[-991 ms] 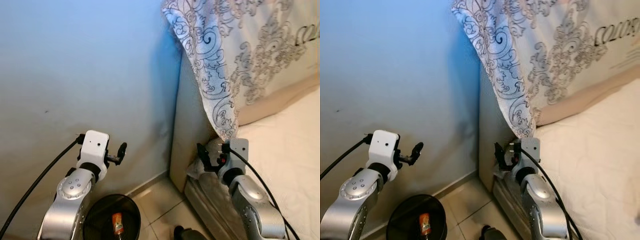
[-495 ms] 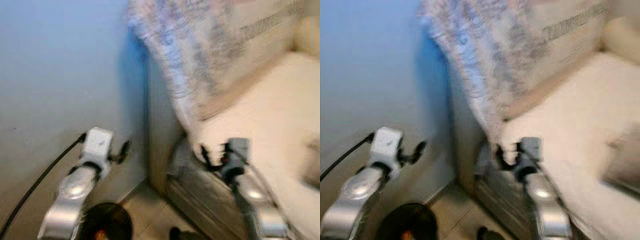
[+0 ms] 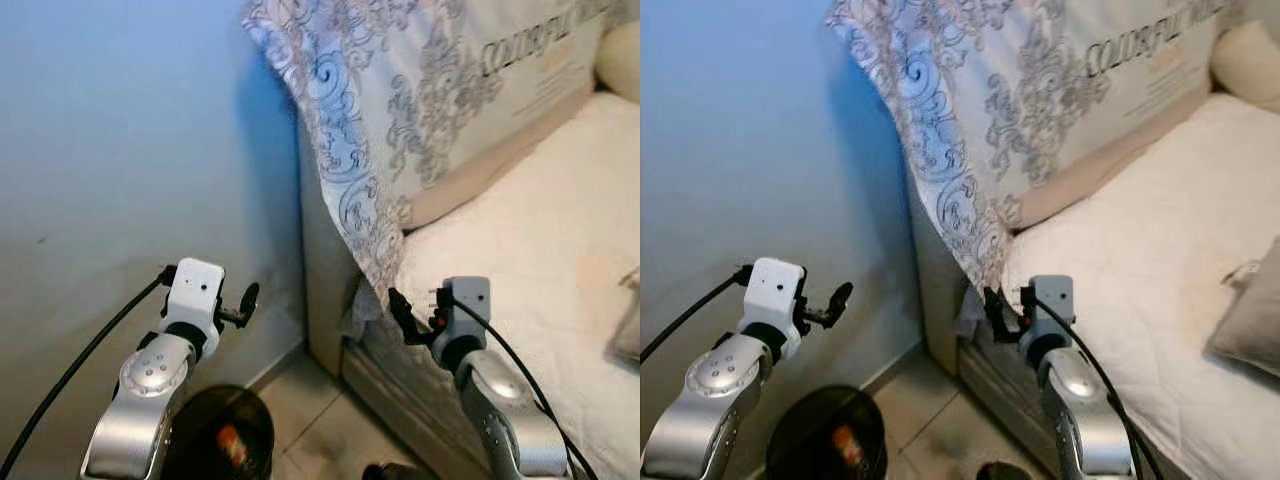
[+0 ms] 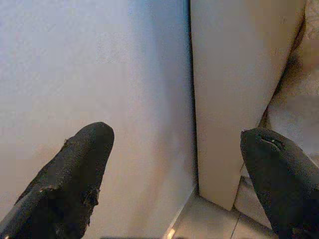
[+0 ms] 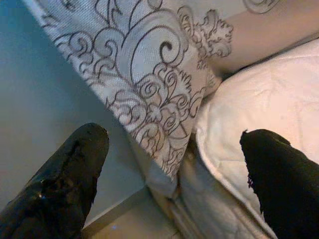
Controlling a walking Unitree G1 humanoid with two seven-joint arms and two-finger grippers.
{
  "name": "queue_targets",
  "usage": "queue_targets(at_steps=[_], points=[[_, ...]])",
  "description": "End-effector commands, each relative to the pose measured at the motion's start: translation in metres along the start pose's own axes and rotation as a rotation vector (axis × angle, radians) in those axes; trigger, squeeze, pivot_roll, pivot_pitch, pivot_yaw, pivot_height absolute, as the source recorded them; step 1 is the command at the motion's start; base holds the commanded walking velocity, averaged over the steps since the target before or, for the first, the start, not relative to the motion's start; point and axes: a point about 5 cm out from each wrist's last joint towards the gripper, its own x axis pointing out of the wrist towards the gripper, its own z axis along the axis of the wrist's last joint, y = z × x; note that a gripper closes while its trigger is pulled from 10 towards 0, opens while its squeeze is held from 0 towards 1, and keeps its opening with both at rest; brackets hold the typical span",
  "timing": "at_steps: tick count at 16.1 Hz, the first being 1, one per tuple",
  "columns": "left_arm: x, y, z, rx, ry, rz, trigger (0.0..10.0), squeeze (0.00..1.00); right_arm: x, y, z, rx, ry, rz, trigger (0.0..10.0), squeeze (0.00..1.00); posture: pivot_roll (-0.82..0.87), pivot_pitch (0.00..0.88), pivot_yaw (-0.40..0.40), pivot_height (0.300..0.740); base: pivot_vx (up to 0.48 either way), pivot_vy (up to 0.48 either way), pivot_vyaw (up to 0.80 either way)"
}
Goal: Clean up the room
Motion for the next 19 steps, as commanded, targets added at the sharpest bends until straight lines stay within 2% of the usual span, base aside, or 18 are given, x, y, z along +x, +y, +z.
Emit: queue_targets(at_steps=[1, 7, 12, 19], points=[[-0.0007, 0.0009, 0.0018, 0.015, -0.009, -0.001, 10.0, 0.0, 0.0005, -0.0003, 0.0008, -0.008, -0.004, -0.008, 10.0, 0.0, -0.04, 0.0, 0.039, 0.74, -0.244, 0.0, 0.0], [0.0006, 0.0013, 0.0021, 0.033, -0.012, -0.001, 10.0, 0.0, 0.0018, -0.0015, 0.0, 0.001, 0.004, -0.019, 10.0, 0.0, -0.04, 0.0, 0.04, 0.74, 0.0, 0.0, 0.0], [0.0011, -0.0001, 0.0032, 0.027, -0.027, -0.004, 10.0, 0.0, 0.0029, -0.0027, 0.0014, -0.003, 0.006, -0.028, 10.0, 0.0, -0.04, 0.0, 0.034, 0.74, 0.0, 0.0, -0.8], [0.002, 0.0001, 0.004, 0.038, -0.032, -0.006, 10.0, 0.0, 0.0034, -0.0025, 0.009, 0.007, -0.057, -0.034, 10.0, 0.0, -0.04, 0.0, 0.034, 0.74, 0.0, -0.334, -0.79]])
